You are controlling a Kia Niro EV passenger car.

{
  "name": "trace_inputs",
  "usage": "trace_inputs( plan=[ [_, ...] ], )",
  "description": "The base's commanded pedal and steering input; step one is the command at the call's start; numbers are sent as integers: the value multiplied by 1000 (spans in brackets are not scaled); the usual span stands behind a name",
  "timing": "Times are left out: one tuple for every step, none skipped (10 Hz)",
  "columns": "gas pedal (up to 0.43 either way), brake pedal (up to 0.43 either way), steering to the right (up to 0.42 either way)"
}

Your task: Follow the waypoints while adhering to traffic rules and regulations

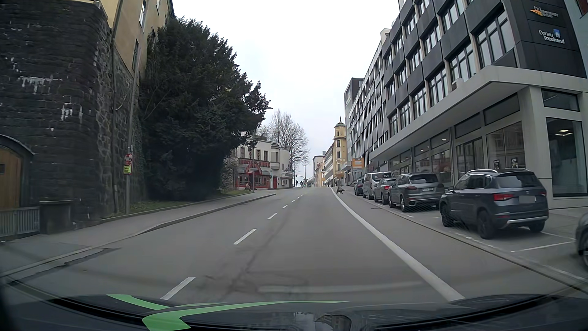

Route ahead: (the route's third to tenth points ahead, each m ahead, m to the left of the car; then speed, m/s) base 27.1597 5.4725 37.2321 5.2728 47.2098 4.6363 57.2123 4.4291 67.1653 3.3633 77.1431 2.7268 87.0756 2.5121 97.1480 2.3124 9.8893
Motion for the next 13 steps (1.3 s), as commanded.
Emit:
trace_inputs(
  plan=[
    [370,0,13],
    [370,0,13],
    [370,0,12],
    [358,0,12],
    [358,0,9],
    [358,0,7],
    [358,0,6],
    [358,0,6],
    [358,0,6],
    [358,0,5],
    [358,0,4],
    [358,0,4],
    [358,0,4]
  ],
)
